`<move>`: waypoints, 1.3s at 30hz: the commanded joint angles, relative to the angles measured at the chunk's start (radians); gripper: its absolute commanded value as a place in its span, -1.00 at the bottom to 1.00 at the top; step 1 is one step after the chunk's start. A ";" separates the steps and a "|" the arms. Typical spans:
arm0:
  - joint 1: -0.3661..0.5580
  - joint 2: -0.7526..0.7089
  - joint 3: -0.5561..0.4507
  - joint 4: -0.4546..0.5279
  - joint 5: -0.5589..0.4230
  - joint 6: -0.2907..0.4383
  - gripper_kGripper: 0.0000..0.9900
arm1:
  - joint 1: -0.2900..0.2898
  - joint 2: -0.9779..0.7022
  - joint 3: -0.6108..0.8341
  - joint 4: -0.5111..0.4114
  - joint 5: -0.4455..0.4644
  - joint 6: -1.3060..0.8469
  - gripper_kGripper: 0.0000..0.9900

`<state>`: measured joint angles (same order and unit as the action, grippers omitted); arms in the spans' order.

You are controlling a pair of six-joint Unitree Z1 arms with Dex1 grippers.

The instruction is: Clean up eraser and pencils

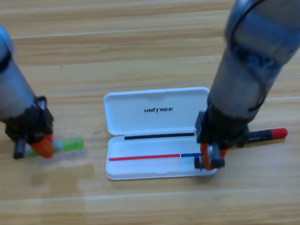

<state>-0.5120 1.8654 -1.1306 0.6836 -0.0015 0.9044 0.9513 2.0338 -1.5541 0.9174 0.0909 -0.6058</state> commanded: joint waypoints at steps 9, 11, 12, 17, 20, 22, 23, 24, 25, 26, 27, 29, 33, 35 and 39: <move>0.030 -0.121 -0.115 0.168 -0.025 0.022 -1.00 | 0.014 0.155 -0.057 0.006 -0.088 -0.022 -1.00; 0.030 -0.127 -0.118 0.174 -0.025 0.022 -1.00 | 0.009 0.163 -0.064 0.004 -0.095 -0.022 -1.00; 0.030 -0.129 -0.118 0.174 -0.025 0.022 -1.00 | 0.007 0.166 -0.066 0.000 -0.097 -0.022 -1.00; 0.030 -0.132 -0.118 0.177 -0.025 0.022 -1.00 | -0.005 0.180 -0.075 -0.023 -0.106 -0.023 -1.00; 0.030 -0.130 -0.118 0.179 -0.025 0.022 -1.00 | -0.008 0.184 -0.081 -0.025 -0.106 -0.025 -1.00; 0.030 -0.127 -0.117 0.179 -0.023 0.024 -1.00 | -0.009 0.184 -0.081 -0.031 -0.105 -0.026 -1.00; 0.030 -0.124 -0.115 0.179 -0.025 0.024 -1.00 | -0.011 0.184 -0.083 -0.032 -0.105 -0.026 -1.00; 0.030 -0.121 -0.115 0.179 -0.025 0.024 -1.00 | -0.012 0.184 -0.083 -0.034 -0.106 -0.026 -1.00; 0.030 -0.117 -0.113 0.177 -0.025 0.024 -1.00 | -0.014 0.186 -0.084 -0.035 -0.105 -0.026 -1.00; 0.030 -0.114 -0.112 0.177 -0.025 0.024 -1.00 | -0.016 0.186 -0.084 -0.040 -0.105 -0.028 -1.00; 0.030 -0.110 -0.112 0.177 -0.025 0.024 -1.00 | -0.019 0.186 -0.083 -0.046 -0.106 -0.028 -1.00; 0.030 -0.106 -0.109 0.175 -0.025 0.024 -1.00 | -0.023 0.186 -0.083 -0.052 -0.106 -0.031 -1.00; 0.030 -0.098 -0.106 0.174 -0.026 0.024 -1.00 | -0.032 0.186 -0.078 -0.061 -0.109 -0.035 -1.00; 0.030 -0.097 -0.104 0.174 -0.026 0.024 -1.00 | -0.034 0.187 -0.075 -0.063 -0.108 -0.035 -1.00; 0.030 -0.091 -0.104 0.172 -0.028 0.024 -1.00 | -0.039 0.189 -0.072 -0.063 -0.112 -0.035 -1.00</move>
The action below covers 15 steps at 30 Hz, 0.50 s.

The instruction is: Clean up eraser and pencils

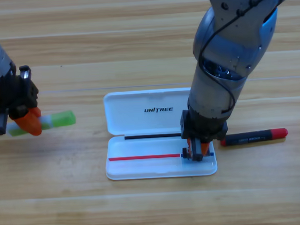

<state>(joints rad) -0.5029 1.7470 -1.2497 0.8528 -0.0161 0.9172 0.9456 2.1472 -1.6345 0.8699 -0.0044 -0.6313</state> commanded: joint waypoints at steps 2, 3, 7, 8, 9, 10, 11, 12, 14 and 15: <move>0.021 0.029 0.015 0.003 -0.013 0.011 -1.00 | -0.034 0.071 0.013 -0.015 -0.017 -0.010 -0.51; 0.021 0.029 0.015 0.003 -0.013 0.011 -1.00 | -0.034 0.063 0.021 -0.015 -0.017 -0.010 -0.24; 0.021 0.029 0.012 0.003 -0.013 0.011 -1.00 | -0.034 0.007 0.048 -0.015 -0.011 -0.011 0.17; 0.021 0.029 0.012 0.003 -0.015 0.011 -1.00 | -0.034 -0.016 0.058 -0.014 -0.008 -0.016 0.17; 0.020 0.031 0.012 0.003 -0.015 0.011 -1.00 | -0.034 -0.041 0.067 -0.015 -0.008 -0.018 0.22; 0.020 0.031 0.010 0.003 -0.015 0.011 -1.00 | -0.034 -0.066 0.074 -0.014 -0.008 -0.018 0.37; 0.020 0.031 0.009 0.003 -0.015 0.009 -1.00 | -0.034 -0.093 0.082 -0.011 -0.008 -0.016 0.51; 0.020 0.031 0.007 0.003 -0.013 0.008 -1.00 | -0.034 -0.124 0.094 -0.009 -0.008 -0.018 0.57; 0.020 0.032 -0.001 0.005 -0.012 0.002 -1.00 | -0.038 -0.188 0.122 0.000 -0.008 -0.021 0.57; 0.020 0.032 -0.007 0.008 -0.010 -0.003 -1.00 | -0.044 -0.222 0.139 0.004 -0.008 -0.025 0.57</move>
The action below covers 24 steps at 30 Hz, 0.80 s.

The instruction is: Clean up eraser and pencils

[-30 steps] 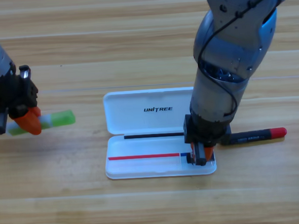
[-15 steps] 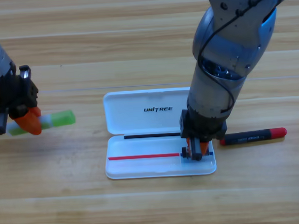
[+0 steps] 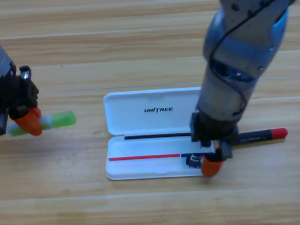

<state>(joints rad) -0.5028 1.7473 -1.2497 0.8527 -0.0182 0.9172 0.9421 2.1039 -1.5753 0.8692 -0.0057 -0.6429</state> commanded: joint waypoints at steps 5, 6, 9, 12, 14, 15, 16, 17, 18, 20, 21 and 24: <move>-0.022 0.032 -0.050 0.034 -0.014 -0.024 -1.00 | -0.120 -0.285 0.167 0.010 -0.016 -0.075 0.57; -0.034 0.035 -0.059 0.038 -0.019 -0.027 -1.00 | -0.146 -0.283 0.179 0.010 -0.023 -0.096 0.57; -0.074 0.052 -0.082 0.051 -0.036 -0.040 -1.00 | -0.233 -0.219 0.196 -0.001 -0.046 -0.182 0.57; -0.123 0.092 -0.103 0.058 -0.049 -0.051 -1.00 | -0.301 -0.119 0.192 -0.044 -0.060 -0.248 0.57; -0.157 0.132 -0.128 0.068 -0.055 -0.054 -1.00 | -0.325 -0.064 0.185 -0.079 -0.062 -0.271 0.57; -0.174 0.153 -0.140 0.072 -0.057 -0.058 -1.00 | -0.333 -0.039 0.179 -0.085 -0.057 -0.287 0.57; -0.189 0.175 -0.155 0.075 -0.057 -0.063 -1.00 | -0.336 -0.016 0.170 -0.088 -0.056 -0.294 0.56; -0.204 0.199 -0.174 0.083 -0.060 -0.066 -1.00 | -0.338 0.004 0.161 -0.090 -0.053 -0.300 0.56; -0.217 0.222 -0.195 0.092 -0.065 -0.067 -1.00 | -0.338 0.018 0.155 -0.091 -0.048 -0.310 0.56; -0.241 0.259 -0.234 0.106 -0.068 -0.070 -1.00 | -0.338 0.039 0.146 -0.099 -0.031 -0.317 0.56; -0.252 0.276 -0.254 0.114 -0.069 -0.074 -1.00 | -0.338 0.047 0.139 -0.101 -0.027 -0.324 0.56; -0.276 0.325 -0.304 0.131 -0.074 -0.086 -1.00 | -0.333 0.059 0.132 -0.102 0.010 -0.333 0.56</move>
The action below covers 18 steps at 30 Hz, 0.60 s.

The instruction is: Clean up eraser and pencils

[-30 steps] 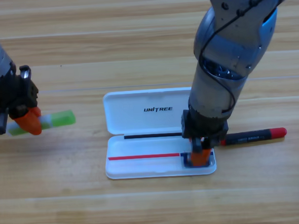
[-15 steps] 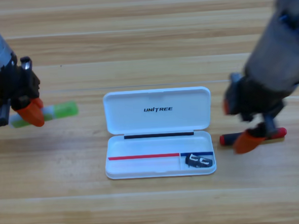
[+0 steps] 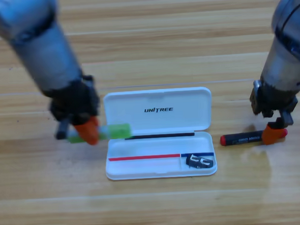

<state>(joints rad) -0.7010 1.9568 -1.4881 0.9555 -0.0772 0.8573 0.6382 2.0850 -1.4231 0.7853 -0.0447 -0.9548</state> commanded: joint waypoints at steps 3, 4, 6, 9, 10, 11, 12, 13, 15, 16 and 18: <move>-0.094 0.155 -0.107 0.042 -0.021 -0.035 -1.00 | -0.017 0.081 -0.022 -0.018 0.062 -0.028 0.56; -0.097 0.165 -0.116 0.045 -0.024 -0.038 -1.00 | -0.014 0.083 -0.020 -0.018 0.065 -0.030 0.56; -0.104 0.180 -0.130 0.046 -0.026 -0.043 -1.00 | -0.012 0.086 -0.017 -0.018 0.068 -0.039 0.56; -0.112 0.200 -0.144 0.049 -0.029 -0.047 -1.00 | -0.012 0.089 -0.007 -0.018 0.078 -0.058 0.49; -0.115 0.205 -0.149 0.051 -0.029 -0.047 -1.00 | -0.011 0.089 -0.002 -0.018 0.082 -0.064 0.35; -0.115 0.209 -0.153 0.051 -0.030 -0.049 -1.00 | -0.011 0.086 0.004 -0.017 0.089 -0.076 0.22; -0.117 0.214 -0.156 0.052 -0.030 -0.049 -1.00 | -0.009 0.084 0.010 -0.015 0.094 -0.085 0.12; -0.118 0.218 -0.158 0.052 -0.030 -0.049 -1.00 | -0.008 0.083 0.015 -0.014 0.095 -0.094 0.01; -0.120 0.226 -0.162 0.052 -0.032 -0.050 -1.00 | -0.005 0.081 0.024 -0.009 0.101 -0.113 -0.24; -0.121 0.231 -0.164 0.052 -0.033 -0.050 -1.00 | -0.003 0.081 0.027 -0.009 0.101 -0.121 -0.37; -0.124 0.235 -0.164 0.052 -0.033 -0.052 -1.00 | 0.002 0.086 0.029 -0.009 0.101 -0.128 -0.72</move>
<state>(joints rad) -0.7943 2.1301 -1.6507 0.9976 -0.0981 0.8188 0.6337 2.1074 -1.4274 0.7816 0.0474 -1.0620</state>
